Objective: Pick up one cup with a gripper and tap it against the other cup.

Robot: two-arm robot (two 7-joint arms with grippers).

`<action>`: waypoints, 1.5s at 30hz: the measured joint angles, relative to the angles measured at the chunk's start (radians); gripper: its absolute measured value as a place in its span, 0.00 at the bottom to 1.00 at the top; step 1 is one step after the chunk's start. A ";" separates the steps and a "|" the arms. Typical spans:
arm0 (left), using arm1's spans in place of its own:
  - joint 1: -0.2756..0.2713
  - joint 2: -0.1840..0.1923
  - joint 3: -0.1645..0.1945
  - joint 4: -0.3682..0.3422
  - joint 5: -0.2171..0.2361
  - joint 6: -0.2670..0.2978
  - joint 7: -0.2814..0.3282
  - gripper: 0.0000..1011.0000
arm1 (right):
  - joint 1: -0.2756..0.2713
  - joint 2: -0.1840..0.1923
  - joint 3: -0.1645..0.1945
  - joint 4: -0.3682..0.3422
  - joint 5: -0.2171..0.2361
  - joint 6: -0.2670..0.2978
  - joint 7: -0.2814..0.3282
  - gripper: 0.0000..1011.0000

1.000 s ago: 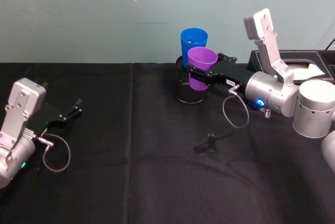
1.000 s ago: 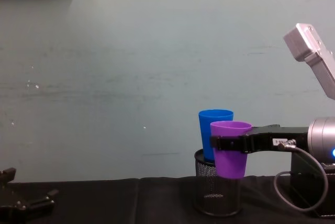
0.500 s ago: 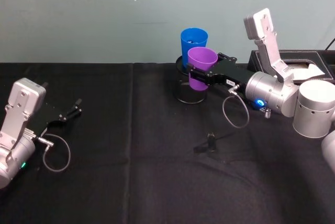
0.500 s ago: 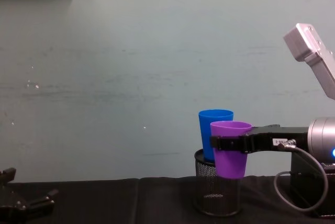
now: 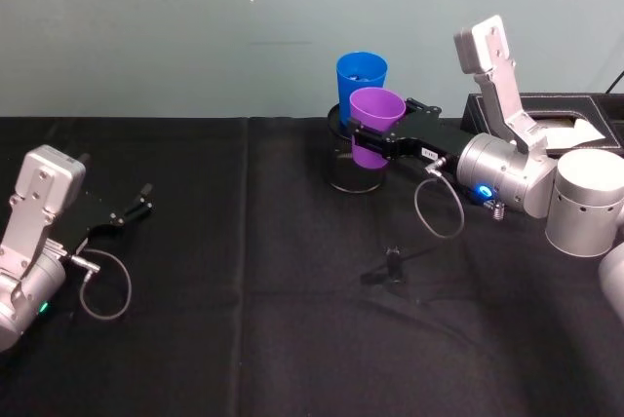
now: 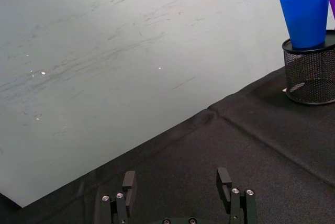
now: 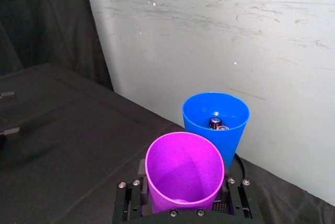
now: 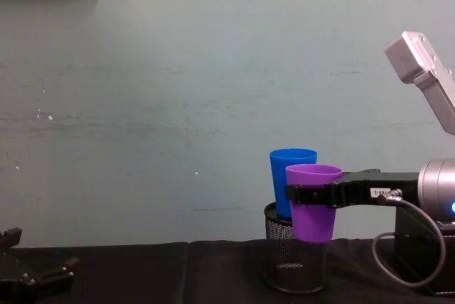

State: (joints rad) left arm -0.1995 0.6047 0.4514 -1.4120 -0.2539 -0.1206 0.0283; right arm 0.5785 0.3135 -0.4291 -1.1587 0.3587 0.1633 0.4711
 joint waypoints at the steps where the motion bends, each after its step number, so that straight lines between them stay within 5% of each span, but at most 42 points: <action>1: 0.000 0.000 0.000 0.000 0.000 0.000 0.000 0.99 | 0.000 0.000 0.000 0.000 0.000 0.000 0.000 0.73; 45: 0.000 0.000 0.000 0.000 0.000 0.000 0.000 0.99 | 0.000 0.000 0.000 0.000 0.000 0.000 0.000 0.73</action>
State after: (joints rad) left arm -0.1995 0.6047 0.4514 -1.4120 -0.2539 -0.1206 0.0283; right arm 0.5786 0.3134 -0.4290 -1.1587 0.3587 0.1633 0.4712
